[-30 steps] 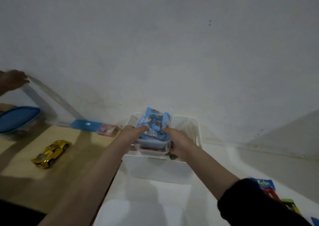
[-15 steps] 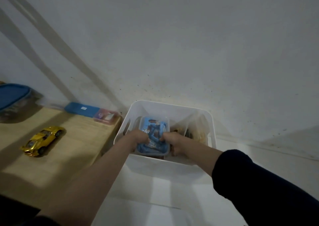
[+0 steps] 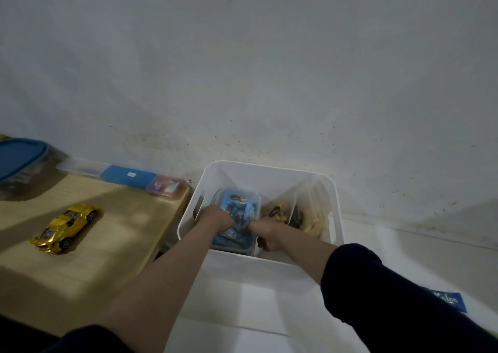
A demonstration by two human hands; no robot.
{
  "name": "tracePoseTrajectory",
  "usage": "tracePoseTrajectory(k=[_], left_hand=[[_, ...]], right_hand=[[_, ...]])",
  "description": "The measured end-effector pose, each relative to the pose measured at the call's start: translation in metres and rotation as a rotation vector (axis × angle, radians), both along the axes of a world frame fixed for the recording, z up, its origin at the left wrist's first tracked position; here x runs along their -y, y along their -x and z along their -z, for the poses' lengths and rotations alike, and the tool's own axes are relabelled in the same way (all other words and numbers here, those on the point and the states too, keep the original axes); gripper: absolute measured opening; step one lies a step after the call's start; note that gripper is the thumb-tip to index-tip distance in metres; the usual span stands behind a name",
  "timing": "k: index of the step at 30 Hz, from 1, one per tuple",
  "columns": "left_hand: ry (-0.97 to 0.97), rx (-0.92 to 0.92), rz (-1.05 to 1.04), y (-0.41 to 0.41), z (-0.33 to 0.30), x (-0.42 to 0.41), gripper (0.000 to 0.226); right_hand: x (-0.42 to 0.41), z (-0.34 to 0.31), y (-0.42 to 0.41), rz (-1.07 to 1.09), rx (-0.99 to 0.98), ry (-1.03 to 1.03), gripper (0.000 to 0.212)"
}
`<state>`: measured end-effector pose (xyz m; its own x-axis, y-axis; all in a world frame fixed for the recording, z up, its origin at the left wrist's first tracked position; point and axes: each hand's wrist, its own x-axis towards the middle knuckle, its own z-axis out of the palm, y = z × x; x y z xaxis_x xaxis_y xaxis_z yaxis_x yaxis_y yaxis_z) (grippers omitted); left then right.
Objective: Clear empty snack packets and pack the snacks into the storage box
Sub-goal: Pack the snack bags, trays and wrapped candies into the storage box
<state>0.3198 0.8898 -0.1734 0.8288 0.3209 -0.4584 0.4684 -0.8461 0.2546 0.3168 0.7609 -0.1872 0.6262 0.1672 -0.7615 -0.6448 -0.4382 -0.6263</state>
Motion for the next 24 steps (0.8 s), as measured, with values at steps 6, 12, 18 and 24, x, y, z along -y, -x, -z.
tracePoseTrajectory(k=[6,12,18,24], left_hand=[[0.117,0.16,-0.122,0.017,-0.02,0.009,0.058],[0.196,0.312,-0.057,0.067,-0.057,0.041,0.06],[0.345,0.635,0.016,0.139,-0.075,0.083,0.039],[0.447,0.771,0.068,0.229,-0.051,0.155,0.036]], right_hand=[[0.015,-0.022,0.012,0.059,0.269,0.042,0.02],[0.044,-0.067,0.061,0.038,0.516,0.129,0.012],[0.082,-0.106,0.138,0.114,0.884,0.233,0.016],[0.157,-0.063,0.232,0.13,1.149,0.302,0.031]])
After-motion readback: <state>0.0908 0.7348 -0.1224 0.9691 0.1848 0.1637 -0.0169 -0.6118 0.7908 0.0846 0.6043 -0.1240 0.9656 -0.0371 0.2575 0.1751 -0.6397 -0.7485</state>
